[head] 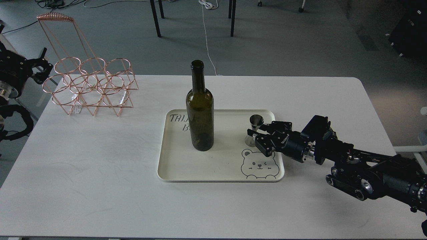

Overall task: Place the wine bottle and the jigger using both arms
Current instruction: 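Close the right gripper on the jigger and lift it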

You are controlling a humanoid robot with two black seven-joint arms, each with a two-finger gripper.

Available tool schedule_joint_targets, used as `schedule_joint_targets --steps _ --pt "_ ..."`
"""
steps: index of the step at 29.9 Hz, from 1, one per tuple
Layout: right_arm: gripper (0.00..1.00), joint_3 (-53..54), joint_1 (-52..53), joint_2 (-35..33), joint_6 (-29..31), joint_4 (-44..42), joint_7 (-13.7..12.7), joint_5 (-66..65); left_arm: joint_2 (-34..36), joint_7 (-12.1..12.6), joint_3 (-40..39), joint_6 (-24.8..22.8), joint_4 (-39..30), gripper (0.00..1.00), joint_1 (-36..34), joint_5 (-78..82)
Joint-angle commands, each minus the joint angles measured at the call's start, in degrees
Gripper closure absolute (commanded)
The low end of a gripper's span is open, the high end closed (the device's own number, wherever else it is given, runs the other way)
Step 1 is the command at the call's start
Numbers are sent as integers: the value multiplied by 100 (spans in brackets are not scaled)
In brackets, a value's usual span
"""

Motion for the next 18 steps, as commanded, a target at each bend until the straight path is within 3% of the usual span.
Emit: schedule_joint_targets --steps 1,10,18 --pt "76 -4 -16 3 0 -11 0 0 -2 0 -8 0 0 1 -10 0" --pt "95 -4 -25 -6 0 -11 0 0 -10 0 -8 9 0 1 -10 0" --pt "95 84 195 -172 0 33 0 27 7 9 -8 9 0 1 -54 0"
